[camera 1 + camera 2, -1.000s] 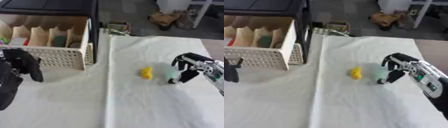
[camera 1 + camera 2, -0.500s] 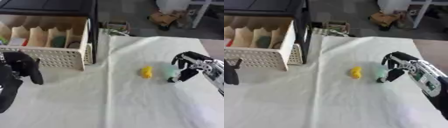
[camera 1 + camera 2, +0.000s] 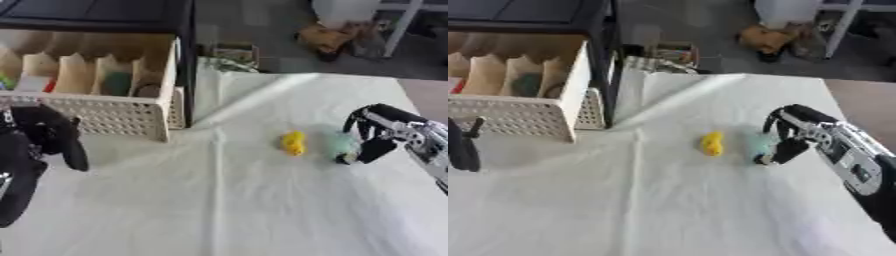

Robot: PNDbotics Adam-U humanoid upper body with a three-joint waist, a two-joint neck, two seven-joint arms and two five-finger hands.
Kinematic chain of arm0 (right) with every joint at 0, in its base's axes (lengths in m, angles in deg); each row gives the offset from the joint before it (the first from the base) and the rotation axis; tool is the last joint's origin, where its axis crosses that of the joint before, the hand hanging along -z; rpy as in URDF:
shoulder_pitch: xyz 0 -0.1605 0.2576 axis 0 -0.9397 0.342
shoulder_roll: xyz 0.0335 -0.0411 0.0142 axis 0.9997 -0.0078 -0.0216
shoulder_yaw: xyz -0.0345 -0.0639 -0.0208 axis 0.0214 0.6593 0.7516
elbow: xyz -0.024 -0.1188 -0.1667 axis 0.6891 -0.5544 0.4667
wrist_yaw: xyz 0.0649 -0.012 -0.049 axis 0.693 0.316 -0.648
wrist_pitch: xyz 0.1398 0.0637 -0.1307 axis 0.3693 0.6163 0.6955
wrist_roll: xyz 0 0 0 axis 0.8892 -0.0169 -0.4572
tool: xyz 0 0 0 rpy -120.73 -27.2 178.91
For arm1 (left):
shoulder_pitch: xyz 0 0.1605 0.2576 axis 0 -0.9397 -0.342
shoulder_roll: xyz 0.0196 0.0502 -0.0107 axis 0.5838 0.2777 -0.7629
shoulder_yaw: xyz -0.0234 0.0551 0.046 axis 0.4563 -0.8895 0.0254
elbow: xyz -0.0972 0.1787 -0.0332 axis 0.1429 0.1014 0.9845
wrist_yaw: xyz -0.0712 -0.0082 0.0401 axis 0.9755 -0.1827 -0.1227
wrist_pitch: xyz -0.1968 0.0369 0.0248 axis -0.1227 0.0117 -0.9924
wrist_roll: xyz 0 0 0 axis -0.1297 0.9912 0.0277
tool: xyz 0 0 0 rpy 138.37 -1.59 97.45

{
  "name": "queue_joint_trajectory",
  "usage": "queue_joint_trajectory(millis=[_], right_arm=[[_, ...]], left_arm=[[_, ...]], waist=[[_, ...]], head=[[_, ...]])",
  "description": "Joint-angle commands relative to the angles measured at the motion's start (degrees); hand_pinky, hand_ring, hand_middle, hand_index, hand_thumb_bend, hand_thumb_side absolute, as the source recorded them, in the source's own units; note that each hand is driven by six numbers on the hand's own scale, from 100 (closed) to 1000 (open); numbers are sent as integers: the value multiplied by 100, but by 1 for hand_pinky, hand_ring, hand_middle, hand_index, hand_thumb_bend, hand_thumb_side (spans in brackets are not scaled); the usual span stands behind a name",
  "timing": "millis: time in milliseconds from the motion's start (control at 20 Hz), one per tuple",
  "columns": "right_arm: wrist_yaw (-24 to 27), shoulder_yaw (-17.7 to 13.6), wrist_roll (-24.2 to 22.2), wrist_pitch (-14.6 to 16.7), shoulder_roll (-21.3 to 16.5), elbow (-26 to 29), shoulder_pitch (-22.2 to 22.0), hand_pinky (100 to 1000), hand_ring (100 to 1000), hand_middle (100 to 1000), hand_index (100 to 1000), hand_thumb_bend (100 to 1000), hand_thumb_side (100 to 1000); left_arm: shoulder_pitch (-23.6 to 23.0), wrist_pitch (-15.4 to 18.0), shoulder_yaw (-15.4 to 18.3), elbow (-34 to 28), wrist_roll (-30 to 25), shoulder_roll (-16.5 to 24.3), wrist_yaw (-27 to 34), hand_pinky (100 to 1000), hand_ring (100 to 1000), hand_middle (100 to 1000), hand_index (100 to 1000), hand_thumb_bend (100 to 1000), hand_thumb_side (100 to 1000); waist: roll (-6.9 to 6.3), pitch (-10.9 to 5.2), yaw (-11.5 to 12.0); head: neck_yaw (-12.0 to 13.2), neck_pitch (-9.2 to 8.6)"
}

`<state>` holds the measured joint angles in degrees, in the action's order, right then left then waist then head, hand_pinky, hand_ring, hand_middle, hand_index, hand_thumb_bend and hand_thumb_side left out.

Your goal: Pick up objects from table and place into drawer.

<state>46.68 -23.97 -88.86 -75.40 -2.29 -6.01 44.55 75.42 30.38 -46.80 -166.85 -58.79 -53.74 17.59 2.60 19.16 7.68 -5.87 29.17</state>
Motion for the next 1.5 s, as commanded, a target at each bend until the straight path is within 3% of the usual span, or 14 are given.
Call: queue_joint_trajectory(millis=[50, 350, 750, 1150, 1500], right_arm=[[83, 4, -20, -51, -183, 110, 15, 475, 579, 348, 684, 546, 216], [146, 10, -53, -122, -192, 155, 7, 465, 574, 341, 675, 366, 213], [214, 15, -69, -185, -203, 211, 8, 466, 576, 341, 677, 234, 166], [287, 4, -37, -242, -226, 276, 17, 458, 570, 259, 661, 209, 149], [314, 4, -8, -253, -232, 295, 14, 449, 562, 189, 634, 325, 139]], left_arm=[[25, -36, 4, -55, -2, 18, -24, 424, 433, 559, 725, 100, 491], [29, -69, 15, -55, 7, 6, -27, 423, 428, 555, 721, 100, 492], [37, -112, 21, -55, 14, -6, -42, 424, 420, 554, 717, 100, 491], [34, -144, 33, -55, 22, -4, -25, 424, 421, 555, 716, 100, 496], [30, -186, 47, -55, 24, -16, -7, 424, 422, 555, 716, 100, 501]], waist=[[-11, -85, 9], [1, -84, 19], [15, -83, 22], [24, -108, 0], [33, -130, 7]], head=[[15, 11], [23, 20], [38, 23], [46, 23], [49, 4]])
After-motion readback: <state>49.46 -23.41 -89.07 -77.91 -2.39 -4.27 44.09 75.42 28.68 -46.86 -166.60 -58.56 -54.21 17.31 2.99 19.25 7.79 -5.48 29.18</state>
